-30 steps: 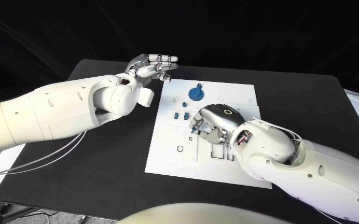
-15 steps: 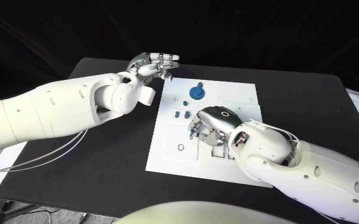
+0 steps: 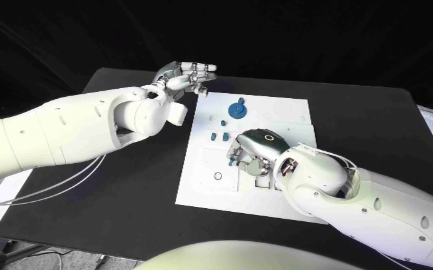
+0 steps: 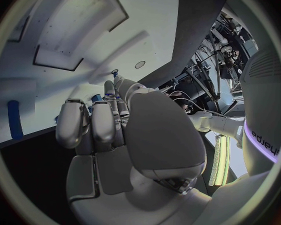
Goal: Assemble the parts on the task board
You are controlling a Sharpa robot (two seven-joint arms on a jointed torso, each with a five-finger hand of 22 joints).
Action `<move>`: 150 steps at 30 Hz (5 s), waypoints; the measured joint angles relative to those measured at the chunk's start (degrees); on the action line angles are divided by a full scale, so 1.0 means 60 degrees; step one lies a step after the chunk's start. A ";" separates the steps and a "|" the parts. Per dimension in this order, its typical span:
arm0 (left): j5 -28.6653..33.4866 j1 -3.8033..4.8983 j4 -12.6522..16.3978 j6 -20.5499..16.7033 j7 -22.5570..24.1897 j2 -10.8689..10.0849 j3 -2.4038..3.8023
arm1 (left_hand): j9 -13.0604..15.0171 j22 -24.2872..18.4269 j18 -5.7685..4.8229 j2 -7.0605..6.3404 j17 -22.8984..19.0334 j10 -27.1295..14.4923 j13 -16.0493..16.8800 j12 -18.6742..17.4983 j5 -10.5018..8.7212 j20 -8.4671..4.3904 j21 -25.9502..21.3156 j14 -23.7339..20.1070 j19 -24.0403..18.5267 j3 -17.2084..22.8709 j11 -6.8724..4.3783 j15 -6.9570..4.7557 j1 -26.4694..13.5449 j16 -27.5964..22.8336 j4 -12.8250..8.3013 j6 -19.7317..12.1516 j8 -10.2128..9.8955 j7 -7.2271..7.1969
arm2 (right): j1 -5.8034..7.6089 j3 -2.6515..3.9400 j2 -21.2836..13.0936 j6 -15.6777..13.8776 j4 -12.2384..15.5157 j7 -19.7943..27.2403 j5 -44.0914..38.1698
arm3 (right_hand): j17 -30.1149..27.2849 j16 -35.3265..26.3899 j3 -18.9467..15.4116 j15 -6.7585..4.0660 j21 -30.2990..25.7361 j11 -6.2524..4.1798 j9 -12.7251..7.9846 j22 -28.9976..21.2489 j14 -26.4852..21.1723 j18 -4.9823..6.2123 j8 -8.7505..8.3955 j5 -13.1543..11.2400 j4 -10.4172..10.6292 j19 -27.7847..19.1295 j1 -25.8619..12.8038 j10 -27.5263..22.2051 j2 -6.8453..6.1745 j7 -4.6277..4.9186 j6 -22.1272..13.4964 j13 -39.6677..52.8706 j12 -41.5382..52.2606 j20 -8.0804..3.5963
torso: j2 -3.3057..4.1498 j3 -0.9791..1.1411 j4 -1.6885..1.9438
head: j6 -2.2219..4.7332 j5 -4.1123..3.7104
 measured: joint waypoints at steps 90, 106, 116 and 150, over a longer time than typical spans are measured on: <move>0.0003 -0.0001 -0.0060 0.0128 -0.0106 -0.0006 -0.0016 | -0.0015 -0.0054 0.0000 0.0000 -0.0041 -0.0102 0.0010 0.0038 0.0000 0.0000 -0.0054 -0.0033 0.0000 -0.0079 0.0032 0.0034 0.0000 0.0000 0.0027 -0.0053 0.0000 0.0016 | 0.0311 0.0632 -0.1987 -0.0104 0.0196 -0.0682 0.0284 | -0.0466 -0.0090 -0.1158 0.0144 -0.0362 0.0163 -0.0325 -0.0467 -0.0043 -0.0001 0.0141 -0.0023 0.0102 -0.0277 -0.0451 -0.1044 -0.0129 0.0020 -0.0783 -0.0006 0.0961 0.0110 | -0.0043 -0.0016 -0.0072 | 0.0372 -0.0495; 0.0003 -0.0014 -0.0084 0.0154 -0.0125 0.0011 -0.0031 | -0.0014 -0.0053 0.0001 0.0000 -0.0041 -0.0102 0.0009 0.0038 0.0000 0.0000 -0.0054 -0.0033 0.0000 -0.0079 0.0033 0.0034 0.0000 0.0000 0.0027 -0.0054 0.0000 0.0016 | 0.0296 0.0643 -0.1840 0.0066 0.0080 -0.0680 0.0320 | -0.0272 0.0131 -0.0674 0.0048 -0.0080 0.0034 -0.0270 -0.0078 -0.0016 0.0000 0.0281 -0.0172 -0.0031 -0.0040 -0.0253 -0.0509 0.0064 -0.0050 -0.0357 -0.0021 0.0923 0.0010 | -0.0050 -0.0011 -0.0067 | 0.0308 -0.0483; 0.0003 -0.0016 -0.0084 0.0162 -0.0130 0.0004 -0.0034 | -0.0014 -0.0053 0.0000 0.0000 -0.0040 -0.0101 0.0008 0.0038 0.0000 0.0000 -0.0053 -0.0033 0.0000 -0.0079 0.0032 0.0034 0.0000 0.0000 0.0027 -0.0054 0.0000 0.0015 | 0.0254 0.0622 -0.1899 -0.0242 0.0185 -0.0722 0.0217 | -0.0177 0.0229 -0.0284 -0.0020 0.0009 0.0122 -0.0199 0.0125 -0.0017 0.0000 0.0351 -0.0249 -0.0345 0.0053 -0.0139 -0.0421 0.0175 -0.0015 -0.0220 -0.0013 0.0924 -0.0017 | -0.0060 -0.0012 -0.0072 | 0.0277 -0.0493; 0.0004 -0.0044 -0.0079 0.0200 -0.0147 0.0067 -0.0040 | -0.0023 -0.0094 -0.0002 0.0050 -0.0090 -0.0099 0.0022 0.0110 0.0000 0.0000 -0.0111 -0.0033 -0.0068 -0.0134 0.0030 0.0034 -0.0050 0.0000 0.0027 -0.0055 0.0000 0.0014 | -0.0244 0.0168 -0.0452 -0.0780 0.1434 -0.0293 0.0856 | -0.0210 0.0267 -0.0078 -0.0019 0.0083 0.0171 -0.0199 0.0114 -0.0017 0.0000 0.0286 -0.0147 -0.0472 0.0085 -0.0141 -0.0373 0.0172 0.0079 -0.0321 -0.0003 0.0700 -0.0050 | -0.0033 -0.0035 -0.0011 | 0.0244 -0.0307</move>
